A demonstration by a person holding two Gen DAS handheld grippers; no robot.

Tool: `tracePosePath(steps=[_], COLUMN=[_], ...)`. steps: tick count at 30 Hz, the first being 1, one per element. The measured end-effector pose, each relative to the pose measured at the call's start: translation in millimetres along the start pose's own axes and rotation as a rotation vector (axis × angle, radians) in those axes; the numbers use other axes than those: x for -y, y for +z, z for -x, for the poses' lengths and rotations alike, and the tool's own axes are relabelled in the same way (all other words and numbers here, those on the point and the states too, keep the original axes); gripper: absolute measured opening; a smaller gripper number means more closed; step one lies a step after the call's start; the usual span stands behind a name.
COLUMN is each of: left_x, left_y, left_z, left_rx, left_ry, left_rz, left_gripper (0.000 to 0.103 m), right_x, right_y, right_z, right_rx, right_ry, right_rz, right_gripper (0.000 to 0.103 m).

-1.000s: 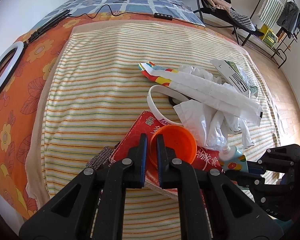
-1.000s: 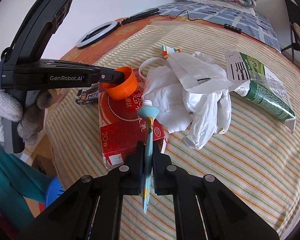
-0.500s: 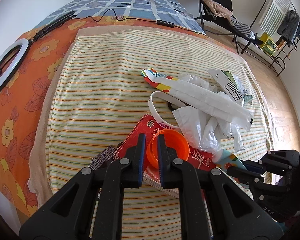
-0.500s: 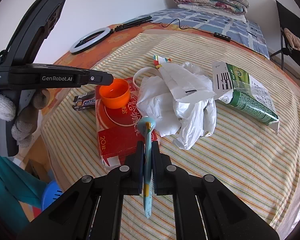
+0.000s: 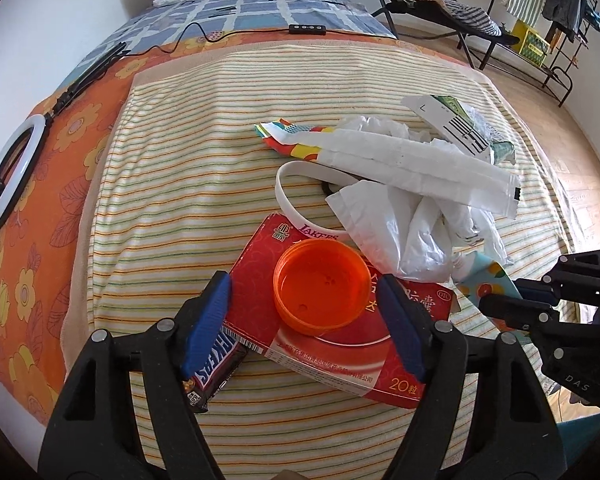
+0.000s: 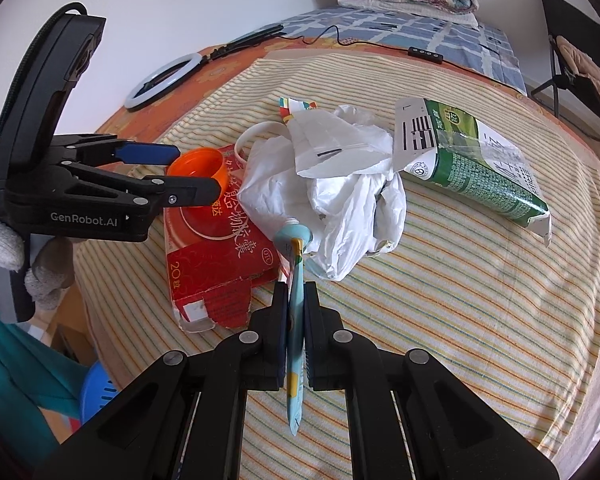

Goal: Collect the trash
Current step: 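Lift the orange lid with the left tool while the right tool grasps the light-blue tube, then carry the orange lid and blue tube over the blue basket with both tools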

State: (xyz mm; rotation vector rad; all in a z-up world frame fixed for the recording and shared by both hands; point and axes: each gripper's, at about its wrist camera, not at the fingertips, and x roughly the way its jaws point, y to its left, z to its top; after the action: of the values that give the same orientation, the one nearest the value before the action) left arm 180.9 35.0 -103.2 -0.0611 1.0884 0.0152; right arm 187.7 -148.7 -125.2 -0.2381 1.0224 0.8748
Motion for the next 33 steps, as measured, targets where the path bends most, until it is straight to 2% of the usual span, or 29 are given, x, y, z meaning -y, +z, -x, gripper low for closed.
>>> tracePosePath(steps=[1, 3, 4, 10, 20, 25, 33], left_x=[1, 2, 3, 1, 5, 10, 21], left_y=[0, 0, 0, -2, -12, -33, -85], left_z=[-1, -2, -2, 5, 45, 69, 103], left_rx=[-0.001, 0.008, 0.008, 0.034, 0.111, 0.129, 0.137], left_ry=[0.004, 0.011, 0.006, -0.002, -0.005, -0.022, -0.049], left_rz=[-0.010, -0.030, -0.034, -0.031, -0.058, -0.091, -0.138], left_gripper=[0.065, 0.058, 0.049, 0.049, 0.048, 0.049, 0.048], right_x=[-1, -2, -3, -5, -17, -29, -59], right_y=[0, 1, 1, 1, 2, -6, -33], right_z=[0, -1, -2, -6, 25, 48, 82], right_rx=[0.000, -0.003, -0.004, -0.013, 0.064, 0.088, 0.122], right_ry=[0.000, 0.000, 0.000, -0.007, -0.019, -0.006, 0.000], right_rz=[0.001, 0.004, 0.006, 0.002, 0.014, -0.001, -0.018], right_gripper=[0.006, 0.006, 0.006, 0.006, 0.006, 0.006, 0.006])
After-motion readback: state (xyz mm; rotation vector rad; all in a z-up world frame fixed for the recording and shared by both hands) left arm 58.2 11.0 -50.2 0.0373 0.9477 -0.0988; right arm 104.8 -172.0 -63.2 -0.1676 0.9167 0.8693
